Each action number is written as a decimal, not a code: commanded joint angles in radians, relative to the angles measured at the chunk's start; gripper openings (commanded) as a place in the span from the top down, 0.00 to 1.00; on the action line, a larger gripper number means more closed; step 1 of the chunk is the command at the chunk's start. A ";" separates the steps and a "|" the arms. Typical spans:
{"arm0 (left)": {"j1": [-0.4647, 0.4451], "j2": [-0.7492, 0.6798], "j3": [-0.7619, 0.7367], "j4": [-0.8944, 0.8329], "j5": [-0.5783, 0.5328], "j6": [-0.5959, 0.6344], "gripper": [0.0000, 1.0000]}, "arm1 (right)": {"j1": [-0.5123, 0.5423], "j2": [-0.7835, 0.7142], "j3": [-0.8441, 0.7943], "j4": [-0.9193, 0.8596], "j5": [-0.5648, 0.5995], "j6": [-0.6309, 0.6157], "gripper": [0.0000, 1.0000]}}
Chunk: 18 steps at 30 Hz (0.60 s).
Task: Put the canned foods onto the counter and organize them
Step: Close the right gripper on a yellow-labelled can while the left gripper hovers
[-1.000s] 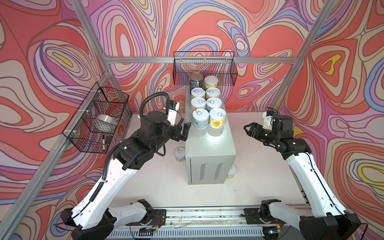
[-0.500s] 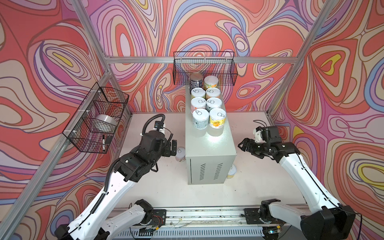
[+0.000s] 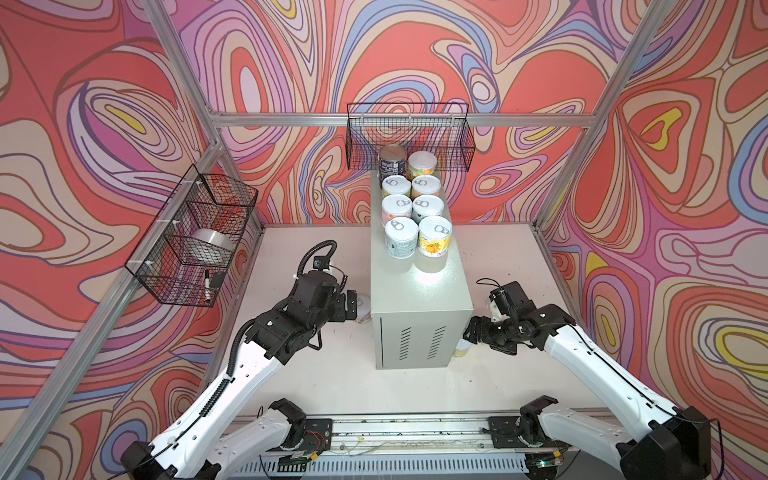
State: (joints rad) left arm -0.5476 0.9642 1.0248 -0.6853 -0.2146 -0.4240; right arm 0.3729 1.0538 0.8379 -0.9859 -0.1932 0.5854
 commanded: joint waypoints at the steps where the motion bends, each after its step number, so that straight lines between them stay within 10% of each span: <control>1: 0.009 0.010 -0.014 0.034 0.033 -0.021 0.00 | 0.010 -0.028 -0.038 -0.042 -0.035 0.009 0.15; 18: 0.068 0.058 -0.048 0.084 0.140 -0.073 0.02 | 0.066 0.096 -0.138 0.103 -0.075 0.069 0.18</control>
State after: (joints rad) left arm -0.4892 1.0100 0.9947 -0.6289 -0.1059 -0.4694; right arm 0.4282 1.1255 0.7109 -0.9482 -0.2611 0.6346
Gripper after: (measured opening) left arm 0.986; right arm 0.821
